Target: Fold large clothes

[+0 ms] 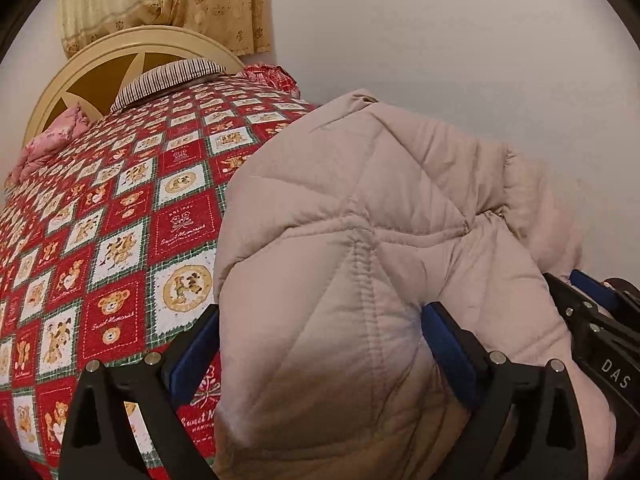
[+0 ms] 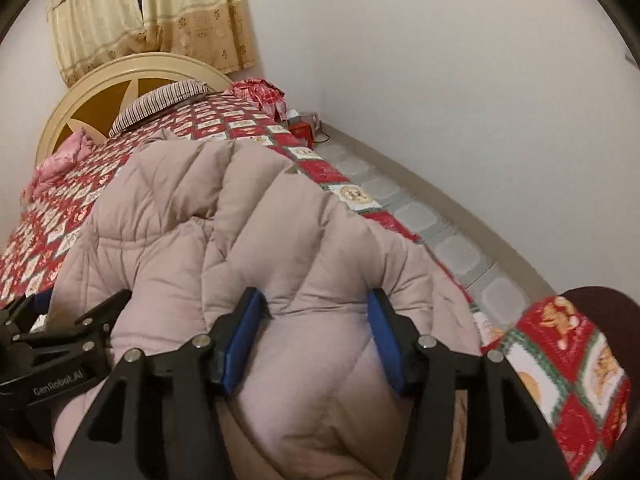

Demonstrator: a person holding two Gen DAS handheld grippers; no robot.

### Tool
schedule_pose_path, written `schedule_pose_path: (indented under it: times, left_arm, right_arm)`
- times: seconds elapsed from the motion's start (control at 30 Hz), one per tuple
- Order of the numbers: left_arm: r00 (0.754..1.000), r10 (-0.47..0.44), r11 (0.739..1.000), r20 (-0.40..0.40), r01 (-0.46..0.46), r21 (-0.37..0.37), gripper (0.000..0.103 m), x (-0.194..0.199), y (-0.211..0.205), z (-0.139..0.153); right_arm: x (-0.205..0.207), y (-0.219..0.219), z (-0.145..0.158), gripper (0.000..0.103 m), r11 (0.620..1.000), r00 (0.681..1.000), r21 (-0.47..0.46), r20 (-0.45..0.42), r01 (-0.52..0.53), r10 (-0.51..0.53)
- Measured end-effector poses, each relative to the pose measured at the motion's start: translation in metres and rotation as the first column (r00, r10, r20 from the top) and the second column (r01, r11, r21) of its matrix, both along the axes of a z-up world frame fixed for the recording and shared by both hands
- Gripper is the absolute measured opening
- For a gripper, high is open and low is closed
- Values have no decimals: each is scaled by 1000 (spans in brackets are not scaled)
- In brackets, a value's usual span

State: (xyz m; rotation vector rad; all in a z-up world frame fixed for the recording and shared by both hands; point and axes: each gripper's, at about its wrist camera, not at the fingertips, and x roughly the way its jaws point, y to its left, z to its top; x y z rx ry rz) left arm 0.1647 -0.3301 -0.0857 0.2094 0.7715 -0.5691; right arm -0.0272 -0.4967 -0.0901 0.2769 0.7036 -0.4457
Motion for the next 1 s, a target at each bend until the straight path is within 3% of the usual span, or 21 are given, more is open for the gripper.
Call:
schedule_pose_path:
  times: [0.2, 0.37, 0.5, 0.6, 0.63, 0.67, 0.7, 0.8, 0.9, 1.0]
  left_arm:
    - [997, -1, 1000, -81, -1, -21, 101, 17, -4, -8]
    - [998, -7, 1000, -61, 6, -15, 101, 12, -1, -9]
    - [997, -40, 999, -66, 39, -19, 101, 6, 8, -3]
    - [992, -54, 998, -110, 50, -39, 101, 2, 25, 3]
    - [992, -54, 998, -114, 50, -39, 101, -1, 30, 6]
    - [993, -57, 998, -106, 54, -31, 101, -7, 35, 10]
    - [994, -62, 998, -90, 61, -19, 101, -12, 39, 13]
    - [997, -77, 996, -10, 77, 55, 101, -34, 48, 22]
    - [995, -65, 994, 71, 58, 96, 101, -60, 61, 31]
    - [992, -77, 993, 95, 67, 102, 101, -81, 76, 37]
  right_arm:
    - [8, -24, -11, 60, 994, 1000, 109, -4, -7, 8]
    - [15, -7, -7, 60, 998, 999, 70, -36, 4, -1]
    - [14, 6, -2, 64, 999, 999, -16, -37, 32, -33]
    - [8, 16, 4, 75, 994, 996, -79, -50, 75, -79]
    - [5, 17, 5, 87, 991, 993, -86, -55, 101, -106]
    - [1, 17, 6, 100, 988, 989, -85, -60, 130, -135]
    - [-8, 15, 8, 102, 983, 982, -65, -66, 174, -178]
    - [-37, 21, 10, 102, 983, 983, 39, -31, 181, -180]
    - [-67, 37, 17, 102, 983, 984, 51, 2, 179, -179]
    - [-93, 57, 28, 102, 983, 983, 39, 15, 180, -181]
